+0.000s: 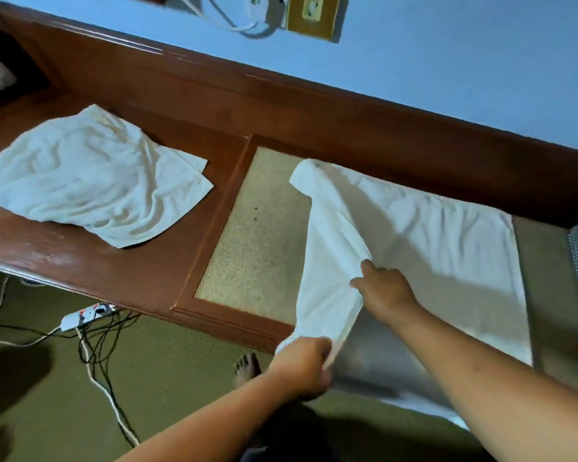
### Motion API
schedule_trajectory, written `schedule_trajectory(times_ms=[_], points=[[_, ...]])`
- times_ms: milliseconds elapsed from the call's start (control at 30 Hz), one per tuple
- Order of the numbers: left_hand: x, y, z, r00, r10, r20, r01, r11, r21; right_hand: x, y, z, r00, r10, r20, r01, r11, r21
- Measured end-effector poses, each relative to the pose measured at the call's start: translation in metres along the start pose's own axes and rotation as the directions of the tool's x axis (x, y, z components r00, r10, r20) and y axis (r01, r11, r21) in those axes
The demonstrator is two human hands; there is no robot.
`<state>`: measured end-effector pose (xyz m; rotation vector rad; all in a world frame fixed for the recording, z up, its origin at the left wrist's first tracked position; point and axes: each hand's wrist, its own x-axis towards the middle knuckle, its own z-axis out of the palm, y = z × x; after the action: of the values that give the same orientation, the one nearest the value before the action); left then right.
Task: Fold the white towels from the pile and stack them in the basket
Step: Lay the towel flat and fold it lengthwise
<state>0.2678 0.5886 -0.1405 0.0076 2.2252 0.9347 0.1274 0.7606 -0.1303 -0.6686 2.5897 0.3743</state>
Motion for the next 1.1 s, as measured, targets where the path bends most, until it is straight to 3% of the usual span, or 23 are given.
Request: schedule_trajectory(times_ms=[33, 100, 167, 267, 333, 400, 500, 567, 667, 700, 733, 833, 933, 1100], points=[[0.002, 0.013, 0.009, 0.983, 0.022, 0.180, 0.009, 0.985, -0.173, -0.019, 0.019, 0.012, 0.996, 0.080, 0.035, -0.079, 0.997, -0.019], [0.006, 0.023, 0.015, 0.935, -0.038, 0.352, 0.210, 0.860, -0.465, -0.060, 0.051, 0.038, 0.954, 0.276, 0.116, -0.281, 0.959, 0.028], [0.010, 0.010, 0.017, 0.898, -0.248, 0.365, 0.390, 0.833, -0.393, -0.096, 0.076, 0.068, 0.881, 0.414, 0.230, -0.441, 0.894, 0.080], [0.012, -0.018, 0.030, 0.819, -0.455, 0.351, 0.433, 0.890, 0.144, -0.136, 0.086, 0.108, 0.834, 0.429, 0.348, -0.506, 0.846, 0.169], [0.013, -0.028, 0.046, 0.884, -0.396, 0.249, 0.394, 0.917, 0.062, -0.150, 0.077, 0.125, 0.833, 0.419, 0.361, -0.536, 0.770, 0.345], [0.015, -0.032, 0.065, 0.930, -0.351, 0.110, 0.368, 0.894, -0.255, -0.156, 0.057, 0.139, 0.827, 0.397, 0.397, -0.559, 0.649, 0.516], [0.018, -0.042, 0.096, 0.921, -0.388, 0.010, 0.357, 0.837, -0.414, -0.155, 0.026, 0.158, 0.819, 0.334, 0.466, -0.572, 0.425, 0.702], [0.008, -0.032, 0.111, 0.916, -0.394, -0.073, 0.317, 0.824, -0.469, -0.152, 0.011, 0.169, 0.793, 0.354, 0.496, -0.581, 0.193, 0.790], [-0.007, -0.021, 0.120, 0.904, -0.395, -0.165, 0.274, 0.830, -0.486, -0.154, -0.001, 0.173, 0.723, 0.224, 0.654, -0.599, -0.269, 0.754], [-0.013, -0.020, 0.120, 0.893, -0.410, -0.185, 0.282, 0.830, -0.482, -0.155, -0.004, 0.173, 0.724, 0.154, 0.672, -0.586, -0.377, 0.718], [-0.018, -0.021, 0.122, 0.878, -0.433, -0.205, 0.295, 0.826, -0.480, -0.157, -0.007, 0.175, 0.746, 0.095, 0.659, -0.570, -0.421, 0.706], [-0.033, -0.026, 0.127, 0.831, -0.473, -0.293, 0.318, 0.836, -0.447, -0.163, -0.019, 0.179, 0.795, 0.088, 0.600, -0.536, -0.360, 0.764], [-0.042, -0.030, 0.130, 0.849, -0.405, -0.340, 0.265, 0.882, -0.390, -0.171, -0.028, 0.185, 0.807, 0.200, 0.556, -0.489, -0.302, 0.818], [-0.056, -0.035, 0.125, 0.898, -0.349, -0.270, 0.250, 0.907, -0.339, -0.201, -0.032, 0.174, 0.786, 0.397, 0.475, -0.506, -0.031, 0.862]])
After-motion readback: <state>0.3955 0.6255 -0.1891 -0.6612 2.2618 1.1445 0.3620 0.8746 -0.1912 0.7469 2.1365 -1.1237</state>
